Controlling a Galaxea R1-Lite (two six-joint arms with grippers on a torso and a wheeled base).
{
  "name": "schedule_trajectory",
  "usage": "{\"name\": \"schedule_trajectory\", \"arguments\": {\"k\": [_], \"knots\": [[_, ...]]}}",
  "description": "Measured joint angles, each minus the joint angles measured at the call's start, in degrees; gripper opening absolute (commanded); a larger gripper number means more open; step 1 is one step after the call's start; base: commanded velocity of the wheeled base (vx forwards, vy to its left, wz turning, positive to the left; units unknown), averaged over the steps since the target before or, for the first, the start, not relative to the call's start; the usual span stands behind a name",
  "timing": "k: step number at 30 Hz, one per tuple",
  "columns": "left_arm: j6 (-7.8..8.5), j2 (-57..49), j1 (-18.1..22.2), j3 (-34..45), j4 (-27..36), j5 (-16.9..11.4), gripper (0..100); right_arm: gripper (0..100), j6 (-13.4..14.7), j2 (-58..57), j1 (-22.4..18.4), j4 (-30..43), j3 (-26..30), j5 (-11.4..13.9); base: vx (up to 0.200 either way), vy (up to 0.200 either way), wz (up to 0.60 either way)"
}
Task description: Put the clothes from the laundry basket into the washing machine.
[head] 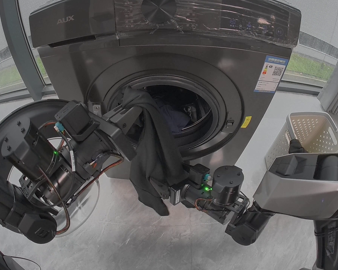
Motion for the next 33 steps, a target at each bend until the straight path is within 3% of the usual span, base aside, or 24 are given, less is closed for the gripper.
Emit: {"name": "schedule_trajectory", "arguments": {"k": [3,4,11,15,21,26,33], "knots": [[-0.02,-0.3,-0.5,-0.1,0.0,0.0,0,100,0.0,2.7,0.2,0.7,-3.9,0.0,0.0,0.0,0.0],[-0.05,-0.4,-0.6,-0.2,0.0,0.0,0,0,0.0,3.6,0.4,0.9,-5.1,-0.1,0.0,0.0,0.0],[-0.07,-1.1,-1.4,-0.3,0.0,0.0,0,0,-0.3,8.7,0.9,1.1,-13.5,-0.8,0.0,0.0,0.0],[-0.07,-1.3,-1.6,-0.3,0.0,0.1,0,0,-0.3,9.6,0.8,0.5,-14.9,-0.9,0.0,0.0,0.0],[-0.18,-1.3,-0.9,-0.1,0.0,0.0,0,0,0.0,7.8,0.0,0.4,-13.0,-1.3,0.0,0.0,0.0],[-0.16,-1.2,1.7,0.8,0.7,-0.8,0,0,0.0,3.5,-3.6,0.8,-10.6,-3.0,0.0,0.0,0.0],[0.9,2.5,7.5,5.9,0.4,-4.4,0,0,-0.3,-5.9,-8.7,1.0,-5.0,-1.6,0.0,0.0,0.0]]}}
